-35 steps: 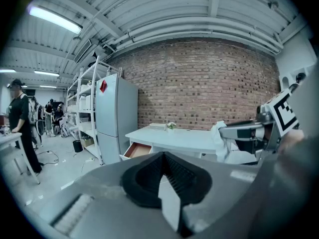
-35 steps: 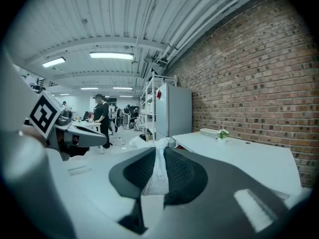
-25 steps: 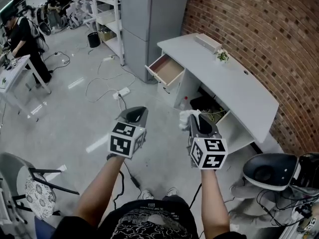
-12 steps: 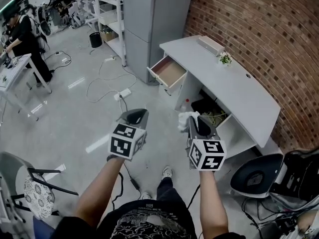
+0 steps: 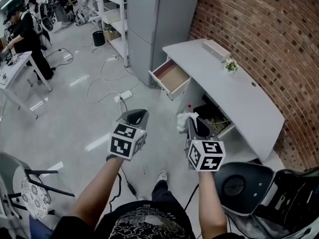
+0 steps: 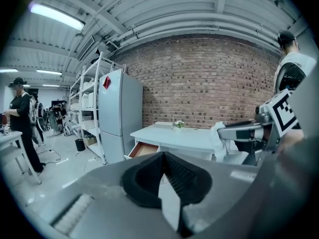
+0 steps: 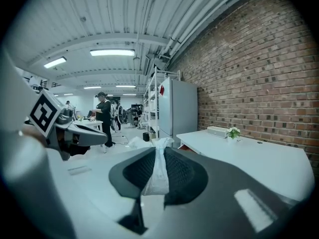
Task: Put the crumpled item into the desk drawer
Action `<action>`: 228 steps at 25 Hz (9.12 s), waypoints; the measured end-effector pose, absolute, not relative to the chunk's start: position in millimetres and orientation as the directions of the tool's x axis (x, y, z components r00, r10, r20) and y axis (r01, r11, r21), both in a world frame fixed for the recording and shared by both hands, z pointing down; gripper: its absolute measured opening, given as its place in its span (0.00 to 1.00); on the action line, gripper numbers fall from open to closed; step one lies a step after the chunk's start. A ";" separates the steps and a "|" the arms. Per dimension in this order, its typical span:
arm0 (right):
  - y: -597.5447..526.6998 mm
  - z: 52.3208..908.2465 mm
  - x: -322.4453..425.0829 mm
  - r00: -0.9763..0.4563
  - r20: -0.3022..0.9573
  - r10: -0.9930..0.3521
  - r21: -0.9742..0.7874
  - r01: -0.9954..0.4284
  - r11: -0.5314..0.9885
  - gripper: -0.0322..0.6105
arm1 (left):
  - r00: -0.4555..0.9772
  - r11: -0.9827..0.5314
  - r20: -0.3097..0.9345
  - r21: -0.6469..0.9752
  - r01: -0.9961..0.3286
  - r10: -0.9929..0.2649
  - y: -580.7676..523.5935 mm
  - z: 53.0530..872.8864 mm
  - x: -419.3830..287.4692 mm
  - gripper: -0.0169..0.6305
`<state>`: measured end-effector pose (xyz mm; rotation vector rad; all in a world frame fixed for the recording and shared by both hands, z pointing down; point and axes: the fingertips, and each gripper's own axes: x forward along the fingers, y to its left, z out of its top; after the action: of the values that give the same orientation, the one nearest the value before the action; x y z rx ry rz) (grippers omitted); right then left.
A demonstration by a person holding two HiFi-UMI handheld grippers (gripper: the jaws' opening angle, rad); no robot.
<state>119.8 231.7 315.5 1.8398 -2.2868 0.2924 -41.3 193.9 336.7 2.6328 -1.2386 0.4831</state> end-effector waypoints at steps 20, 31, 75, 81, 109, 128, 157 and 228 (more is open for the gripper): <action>96.2 323.9 186.1 -0.271 0.287 -0.919 -0.071 -0.962 0.262 0.14 | 0.537 -0.576 0.402 0.027 -0.817 -0.742 70.9 340.9 17.9 0.03; 48.4 328.9 216.4 -0.302 0.288 -0.909 -0.086 -0.953 0.289 0.14 | 0.504 -0.552 0.421 0.011 -0.834 -0.754 29.0 345.6 44.7 0.03; -129.7 361.5 176.2 -0.219 0.363 -0.906 -0.074 -0.976 0.206 0.14 | 0.602 -0.644 0.448 0.072 -0.762 -0.661 -161.8 380.1 22.2 0.03; -158.2 367.1 165.4 -0.162 0.389 -0.907 -0.070 -0.987 0.146 0.14 | 0.647 -0.684 0.447 0.100 -0.723 -0.618 -200.0 384.6 15.1 0.03; -267.6 398.6 111.9 -0.031 0.484 -0.874 -0.047 -0.999 0.010 0.14 | 0.739 -0.749 0.465 0.212 -0.628 -0.488 -318.1 426.4 -31.7 0.03; -309.0 505.3 129.6 -0.116 0.560 -0.820 -0.100 -0.992 0.073 0.14 | 0.656 -0.670 0.564 0.226 -0.707 -0.502 -329.0 523.3 -35.0 0.03; -357.7 684.4 163.0 -0.234 0.699 -0.676 -0.123 -0.970 0.209 0.14 | 0.568 -0.546 0.665 0.277 -0.791 -0.485 -335.8 652.1 15.2 0.03; -317.7 504.2 133.2 -0.211 0.617 -0.758 -0.108 -0.977 0.183 0.24 | 0.595 -0.619 0.558 0.175 -0.766 -0.578 -325.2 483.0 -28.3 0.03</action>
<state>133.2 -317.7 504.2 1.6274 -2.0385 0.6886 -28.3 -325.2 483.0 2.4275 -1.0782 0.6435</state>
